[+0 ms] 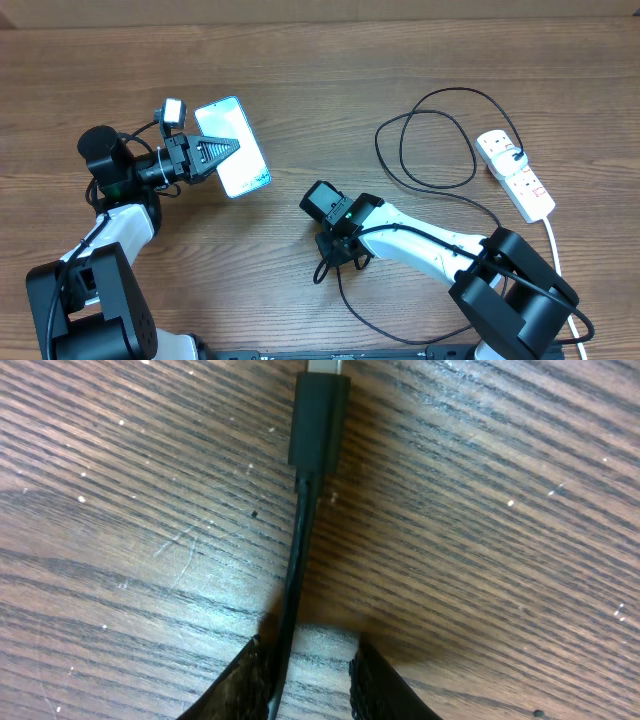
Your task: Plug charger to phone and switch on socket
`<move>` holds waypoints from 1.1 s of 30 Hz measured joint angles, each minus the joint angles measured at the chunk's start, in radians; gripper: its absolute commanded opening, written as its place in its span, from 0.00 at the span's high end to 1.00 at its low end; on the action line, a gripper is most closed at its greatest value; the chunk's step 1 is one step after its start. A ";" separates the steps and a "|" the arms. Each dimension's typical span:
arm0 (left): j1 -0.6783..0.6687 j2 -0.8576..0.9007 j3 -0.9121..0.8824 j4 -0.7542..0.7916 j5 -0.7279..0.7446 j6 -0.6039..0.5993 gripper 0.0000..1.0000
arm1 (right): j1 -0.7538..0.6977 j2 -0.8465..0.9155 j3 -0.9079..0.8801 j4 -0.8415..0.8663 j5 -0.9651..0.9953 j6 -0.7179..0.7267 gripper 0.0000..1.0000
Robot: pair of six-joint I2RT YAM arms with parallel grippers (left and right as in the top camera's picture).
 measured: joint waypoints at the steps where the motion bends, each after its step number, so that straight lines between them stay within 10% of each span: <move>1: 0.000 0.000 0.000 0.000 0.000 0.000 0.96 | 0.002 0.000 0.000 -0.001 0.001 0.000 0.70; 16: 0.000 0.000 0.000 0.000 0.003 0.000 0.96 | 0.037 0.001 0.000 0.022 0.009 -0.072 0.62; 20: 0.000 0.000 0.000 0.001 0.003 0.000 0.96 | 0.037 0.003 0.001 0.028 0.000 -0.109 0.95; 33: 0.000 0.000 0.000 0.000 0.008 0.000 0.96 | 0.023 -0.050 0.095 -0.098 -0.180 -0.106 0.96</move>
